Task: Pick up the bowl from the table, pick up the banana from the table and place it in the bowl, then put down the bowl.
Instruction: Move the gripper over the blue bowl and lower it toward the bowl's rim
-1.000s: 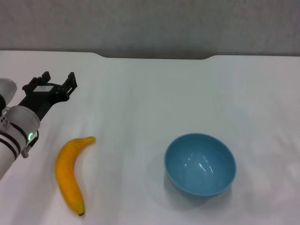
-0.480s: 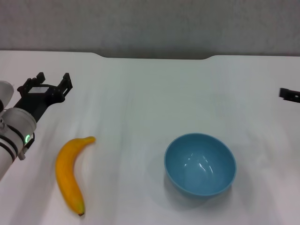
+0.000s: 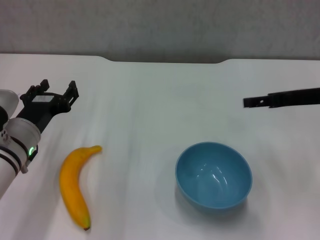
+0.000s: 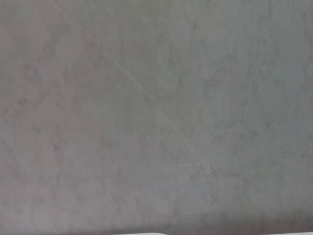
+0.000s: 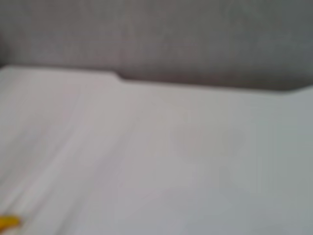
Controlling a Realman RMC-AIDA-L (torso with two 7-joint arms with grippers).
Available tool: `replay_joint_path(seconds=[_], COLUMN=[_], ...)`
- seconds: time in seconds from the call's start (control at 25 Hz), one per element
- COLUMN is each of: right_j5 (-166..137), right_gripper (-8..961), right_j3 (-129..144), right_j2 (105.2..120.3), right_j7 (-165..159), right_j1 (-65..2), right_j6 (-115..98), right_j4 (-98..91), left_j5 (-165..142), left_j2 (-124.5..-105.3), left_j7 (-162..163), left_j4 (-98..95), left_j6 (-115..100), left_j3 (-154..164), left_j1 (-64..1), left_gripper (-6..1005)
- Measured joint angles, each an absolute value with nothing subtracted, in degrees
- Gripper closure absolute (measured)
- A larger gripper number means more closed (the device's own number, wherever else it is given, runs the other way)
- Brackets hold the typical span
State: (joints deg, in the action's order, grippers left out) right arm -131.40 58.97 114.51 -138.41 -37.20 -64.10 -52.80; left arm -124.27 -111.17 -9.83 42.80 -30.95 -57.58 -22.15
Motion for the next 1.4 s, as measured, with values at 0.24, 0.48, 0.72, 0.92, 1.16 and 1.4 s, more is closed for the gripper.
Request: replay_joint_path(seconds=[0.24, 0.48, 0.72, 0.92, 1.16, 1.4], right_j5=[-134.08, -134.37, -138.22, -139.74, -140.48, -141.33], right_gripper=[51, 51, 52, 52, 53, 53], right_j3=[58.97, 59.07, 59.11, 59.00, 58.46, 58.70], right_j2=[114.41, 113.81, 114.23, 113.94, 114.07, 114.43], right_j7=[-140.97, -141.23, -141.70, -142.01, -142.09, -141.55], right_j1=[-40.56, -44.21, -44.75, -44.67, -44.50, -45.38], right_j6=[-68.30, -73.55, -76.67, -77.04, -76.37, -72.14], right_j4=[-49.65, -43.91, -41.44, -40.22, -39.85, -36.26], left_j5=[-124.27, -124.27, -124.28, -124.27, -124.27, -124.27], left_j2=[-111.19, -111.48, -111.96, -111.98, -112.08, -112.47], left_j7=[-9.84, -10.23, -12.01, -12.04, -12.04, -12.04], left_j4=[42.72, 42.53, 42.54, 42.55, 42.54, 42.56], left_j6=[-30.99, -30.99, -30.98, -30.96, -30.93, -31.15], left_j3=[-57.79, -58.27, -59.03, -59.06, -59.07, -59.07], left_j1=[-22.22, -22.24, -22.39, -22.27, -22.35, -22.52], left_gripper=[272, 272, 272, 271, 271, 271])
